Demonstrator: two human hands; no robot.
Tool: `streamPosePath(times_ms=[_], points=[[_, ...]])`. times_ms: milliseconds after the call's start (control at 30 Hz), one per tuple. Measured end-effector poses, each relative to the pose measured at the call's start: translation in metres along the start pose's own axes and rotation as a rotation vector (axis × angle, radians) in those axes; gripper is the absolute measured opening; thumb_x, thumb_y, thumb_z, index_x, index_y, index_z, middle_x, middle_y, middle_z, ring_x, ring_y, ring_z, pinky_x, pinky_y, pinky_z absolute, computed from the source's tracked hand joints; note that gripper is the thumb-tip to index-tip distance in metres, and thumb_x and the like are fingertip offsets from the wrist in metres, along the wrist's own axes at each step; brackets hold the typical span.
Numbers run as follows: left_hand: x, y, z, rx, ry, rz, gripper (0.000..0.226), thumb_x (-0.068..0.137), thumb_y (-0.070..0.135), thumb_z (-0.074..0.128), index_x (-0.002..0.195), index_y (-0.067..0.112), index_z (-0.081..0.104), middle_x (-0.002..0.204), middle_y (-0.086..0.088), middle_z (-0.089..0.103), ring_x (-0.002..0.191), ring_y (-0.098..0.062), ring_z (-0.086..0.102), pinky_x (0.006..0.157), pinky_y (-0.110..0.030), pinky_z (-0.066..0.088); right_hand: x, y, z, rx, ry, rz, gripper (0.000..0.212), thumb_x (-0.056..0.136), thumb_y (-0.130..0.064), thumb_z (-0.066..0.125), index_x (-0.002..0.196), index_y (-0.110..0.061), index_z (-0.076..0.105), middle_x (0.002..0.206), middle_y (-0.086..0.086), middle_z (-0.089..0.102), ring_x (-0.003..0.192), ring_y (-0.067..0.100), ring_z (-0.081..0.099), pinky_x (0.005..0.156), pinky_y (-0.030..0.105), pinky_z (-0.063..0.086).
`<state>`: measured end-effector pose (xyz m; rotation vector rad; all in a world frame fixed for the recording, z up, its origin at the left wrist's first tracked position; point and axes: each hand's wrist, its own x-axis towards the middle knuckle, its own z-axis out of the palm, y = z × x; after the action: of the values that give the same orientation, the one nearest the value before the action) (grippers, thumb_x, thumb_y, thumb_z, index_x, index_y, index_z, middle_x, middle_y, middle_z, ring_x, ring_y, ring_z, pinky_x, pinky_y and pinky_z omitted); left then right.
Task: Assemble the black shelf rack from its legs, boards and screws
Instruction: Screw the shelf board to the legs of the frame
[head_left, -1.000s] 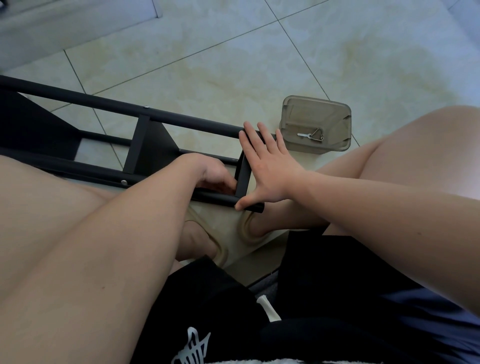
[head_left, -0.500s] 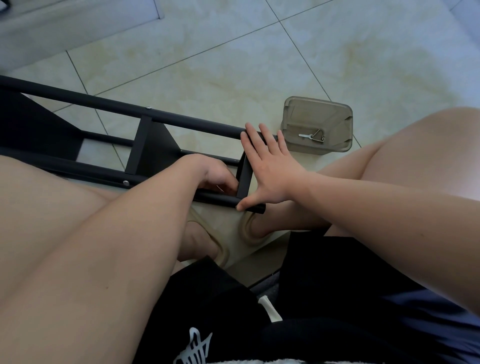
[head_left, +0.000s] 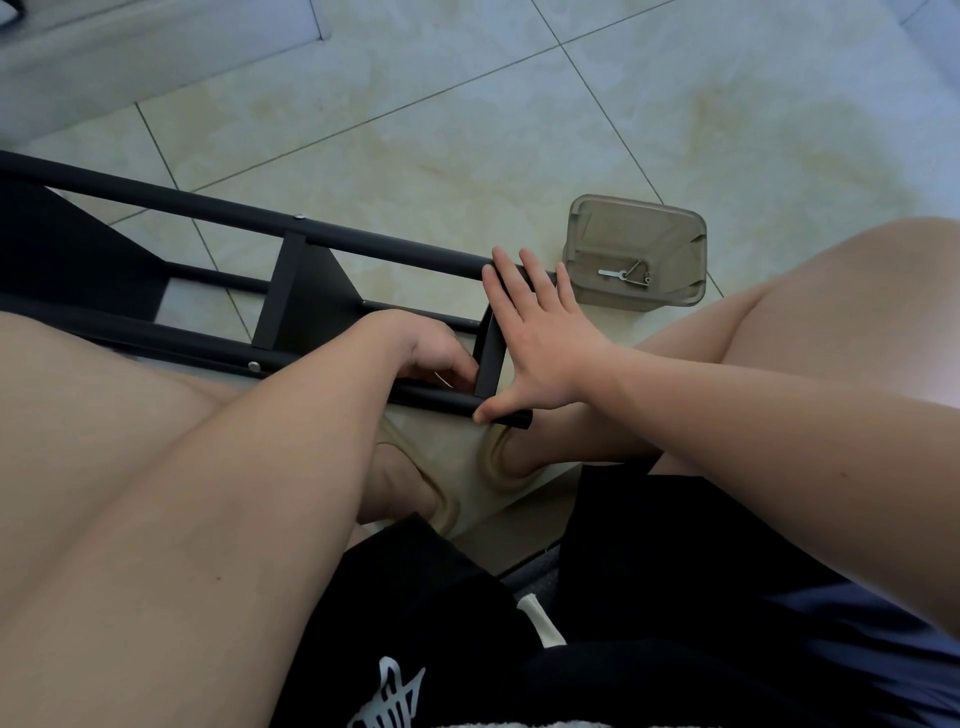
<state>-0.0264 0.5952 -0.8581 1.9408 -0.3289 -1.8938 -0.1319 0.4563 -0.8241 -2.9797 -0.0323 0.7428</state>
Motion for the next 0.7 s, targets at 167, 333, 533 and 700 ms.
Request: streamPosePath(times_ms=[167,333,533,700], points=[[-0.0037,0.0001,-0.0017,0.015,0.009,-0.008,0.013,0.086,0.007,0.065,0.094,0.006,0.074,0.079,-0.003,0.071,0.076,-0.018,0.064,0.079,-0.028,0.051,-0.0005,-0.002,-0.0001,0.016,0.004,0.005,0.155,0.056,-0.095,0.058,0.159,-0.005,-0.015,0.166,0.012,-0.024,0.152,0.038,-0.023,0.122,0.062,-0.006],[-0.006,0.0024,0.0004,-0.001,-0.03,-0.029,0.02,0.09,0.004,0.057,0.087,0.012,0.075,0.08,0.0,0.074,0.072,-0.012,0.067,0.071,-0.025,0.048,-0.0007,-0.0034,0.0005,0.015,0.012,0.009,0.154,0.056,-0.094,0.058,0.159,-0.006,-0.014,0.167,0.012,-0.023,0.153,0.038,-0.021,0.122,0.062,-0.008],[-0.0035,0.0014,0.0002,0.046,0.03,-0.021,0.033,0.086,0.015,0.068,0.112,-0.004,0.071,0.098,-0.011,0.071,0.09,-0.022,0.064,0.096,-0.038,0.049,-0.0008,-0.0042,0.0001,0.001,0.009,0.008,0.154,0.056,-0.096,0.056,0.159,-0.006,-0.014,0.166,0.014,-0.023,0.153,0.038,-0.021,0.122,0.061,-0.009],[-0.0019,0.0002,-0.0014,0.034,0.008,-0.039,0.025,0.086,0.011,0.067,0.107,-0.001,0.073,0.109,-0.017,0.073,0.109,-0.033,0.066,0.105,-0.039,0.048,-0.0008,-0.0045,-0.001,-0.008,0.003,0.014,0.154,0.057,-0.096,0.056,0.159,-0.006,-0.015,0.166,0.014,-0.023,0.152,0.038,-0.021,0.122,0.06,-0.007]])
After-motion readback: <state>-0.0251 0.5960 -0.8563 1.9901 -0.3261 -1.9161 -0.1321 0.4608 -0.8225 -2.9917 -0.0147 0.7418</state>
